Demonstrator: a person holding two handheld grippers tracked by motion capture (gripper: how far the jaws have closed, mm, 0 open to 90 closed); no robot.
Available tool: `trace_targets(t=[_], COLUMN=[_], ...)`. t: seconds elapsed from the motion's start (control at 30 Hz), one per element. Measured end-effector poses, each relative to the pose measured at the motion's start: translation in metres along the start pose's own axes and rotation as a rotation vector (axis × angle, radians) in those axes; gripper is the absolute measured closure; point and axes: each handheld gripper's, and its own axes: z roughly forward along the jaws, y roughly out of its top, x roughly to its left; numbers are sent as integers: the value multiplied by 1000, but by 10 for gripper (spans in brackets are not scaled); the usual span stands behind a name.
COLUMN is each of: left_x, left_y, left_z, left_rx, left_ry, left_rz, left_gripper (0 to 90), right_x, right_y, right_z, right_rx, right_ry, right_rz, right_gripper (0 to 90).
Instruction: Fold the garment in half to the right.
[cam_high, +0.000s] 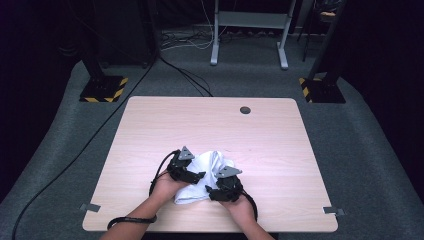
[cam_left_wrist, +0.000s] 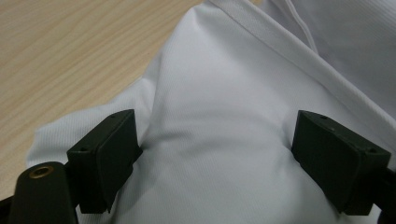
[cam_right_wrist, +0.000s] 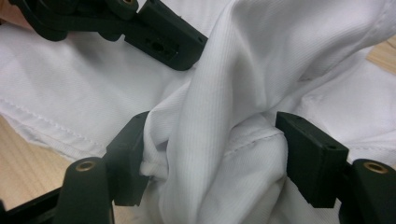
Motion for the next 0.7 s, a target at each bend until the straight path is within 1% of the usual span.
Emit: trace_targets(t=[0.1,0.3,0.4,0.5,0.57,0.63,0.7], left_x=[3,8,9,8,8,9,10], left_y=[2,5,5,7,9,11,13], left_z=[2,6,6,4,3,2,-1], left_rx=[-1,-6,-7,-1,4,11,21], left_ry=[5,15,18,31,27,15,11], left_rz=[14,26,17,23,14,-9,-31], left_gripper=[149,149,146,141,135,123,122], right_x=[0,-2,-2,-3,-4,-5,-6], right_y=[2,7,9,10,11,12,14], right_z=[2,8,9,10,10,9,8], right_rx=[-1,-2,1,8,12,19,22], right_ry=[-12,-35,-38,-34,-30,-24,-13], right_rz=[11,28,33,33,31,36,52], right_gripper=[307,307,306,304,300,285,268])
